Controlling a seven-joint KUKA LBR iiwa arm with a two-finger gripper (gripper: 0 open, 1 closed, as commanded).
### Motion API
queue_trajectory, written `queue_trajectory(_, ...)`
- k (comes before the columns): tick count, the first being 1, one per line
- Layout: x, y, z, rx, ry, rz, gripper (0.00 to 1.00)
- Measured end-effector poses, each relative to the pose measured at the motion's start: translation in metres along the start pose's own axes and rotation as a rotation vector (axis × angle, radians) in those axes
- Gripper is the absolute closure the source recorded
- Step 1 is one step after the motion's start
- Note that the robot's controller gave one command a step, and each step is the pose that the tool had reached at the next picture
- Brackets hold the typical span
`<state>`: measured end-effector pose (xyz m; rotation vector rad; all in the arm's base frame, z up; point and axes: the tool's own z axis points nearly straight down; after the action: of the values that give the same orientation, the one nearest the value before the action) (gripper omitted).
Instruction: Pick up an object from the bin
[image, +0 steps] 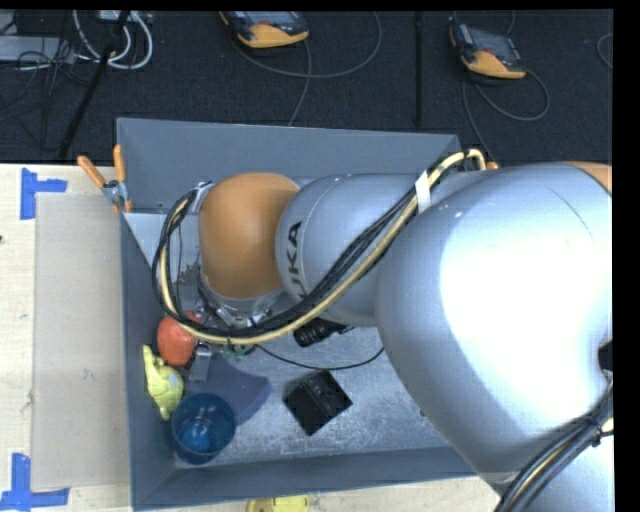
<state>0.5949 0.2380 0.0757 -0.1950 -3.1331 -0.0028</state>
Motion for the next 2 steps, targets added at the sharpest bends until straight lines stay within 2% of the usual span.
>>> queue_trajectory(1, 0.000, 0.000, 0.000, 0.000, 0.000, 0.001, 1.00)
queue_trajectory(2, 0.003, 0.003, -0.100, 0.001, -0.004, -0.028, 1.00)
